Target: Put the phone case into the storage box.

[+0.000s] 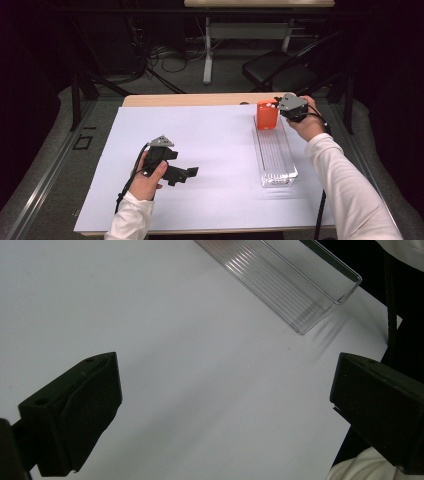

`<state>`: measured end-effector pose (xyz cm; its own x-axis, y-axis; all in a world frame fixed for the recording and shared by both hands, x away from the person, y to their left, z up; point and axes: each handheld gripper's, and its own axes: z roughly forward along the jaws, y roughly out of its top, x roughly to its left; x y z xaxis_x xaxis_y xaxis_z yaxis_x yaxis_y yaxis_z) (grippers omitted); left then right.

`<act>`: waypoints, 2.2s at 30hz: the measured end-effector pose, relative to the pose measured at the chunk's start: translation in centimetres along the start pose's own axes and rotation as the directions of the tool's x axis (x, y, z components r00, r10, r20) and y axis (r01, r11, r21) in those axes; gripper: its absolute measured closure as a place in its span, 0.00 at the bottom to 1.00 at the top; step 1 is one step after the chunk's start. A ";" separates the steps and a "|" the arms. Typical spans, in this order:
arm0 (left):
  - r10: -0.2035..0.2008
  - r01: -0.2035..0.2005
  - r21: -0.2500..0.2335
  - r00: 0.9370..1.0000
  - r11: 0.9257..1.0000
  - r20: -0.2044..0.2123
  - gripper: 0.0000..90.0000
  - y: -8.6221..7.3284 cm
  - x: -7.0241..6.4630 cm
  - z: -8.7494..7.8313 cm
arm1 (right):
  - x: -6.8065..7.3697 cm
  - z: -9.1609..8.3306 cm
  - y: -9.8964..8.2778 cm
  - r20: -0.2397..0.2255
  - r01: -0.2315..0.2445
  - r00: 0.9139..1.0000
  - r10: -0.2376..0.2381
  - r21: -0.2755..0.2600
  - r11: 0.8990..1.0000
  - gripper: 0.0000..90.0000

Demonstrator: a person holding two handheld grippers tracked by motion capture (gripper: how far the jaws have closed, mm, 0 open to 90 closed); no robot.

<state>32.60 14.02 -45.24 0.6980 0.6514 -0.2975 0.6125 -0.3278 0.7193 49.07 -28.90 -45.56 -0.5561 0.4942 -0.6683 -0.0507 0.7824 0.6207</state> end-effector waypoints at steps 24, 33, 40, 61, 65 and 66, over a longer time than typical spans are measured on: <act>-0.001 0.001 -0.003 1.000 1.000 -0.004 0.01 0.0 0.2 -0.1 | -0.4 0.4 -0.9 0.020 -0.074 0.997 0.074 0.042 0.996 0.68; -0.003 0.003 -0.008 1.000 1.000 -0.003 0.01 -0.1 0.1 -0.3 | -0.2 -0.3 -0.3 0.029 -0.120 0.993 0.119 0.045 0.992 0.51; 0.001 -0.001 -0.009 1.000 1.000 -0.005 0.01 0.0 0.1 -0.5 | 0.1 -1.1 0.6 0.035 -0.203 0.979 0.201 0.053 0.978 0.32; -0.001 0.001 -0.022 1.000 1.000 0.002 0.01 -0.1 0.2 -0.6 | -0.2 -2.3 2.5 0.007 -0.351 0.936 0.352 0.103 0.931 0.00; -0.001 0.001 -0.021 1.000 1.000 0.002 0.01 -0.1 0.3 -0.6 | -0.3 -2.4 2.6 0.005 -0.366 0.930 0.367 0.108 0.925 0.00; -0.002 0.002 -0.019 1.000 1.000 0.002 0.01 -0.1 0.3 -0.6 | -0.3 -2.4 2.7 0.005 -0.367 0.930 0.368 0.108 0.924 0.00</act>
<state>32.52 14.66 -45.03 0.6977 0.6506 -0.3000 0.6066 -0.3137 0.7305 47.13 -27.89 -42.72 -0.5312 0.7496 -0.3950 0.2469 0.5829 0.7741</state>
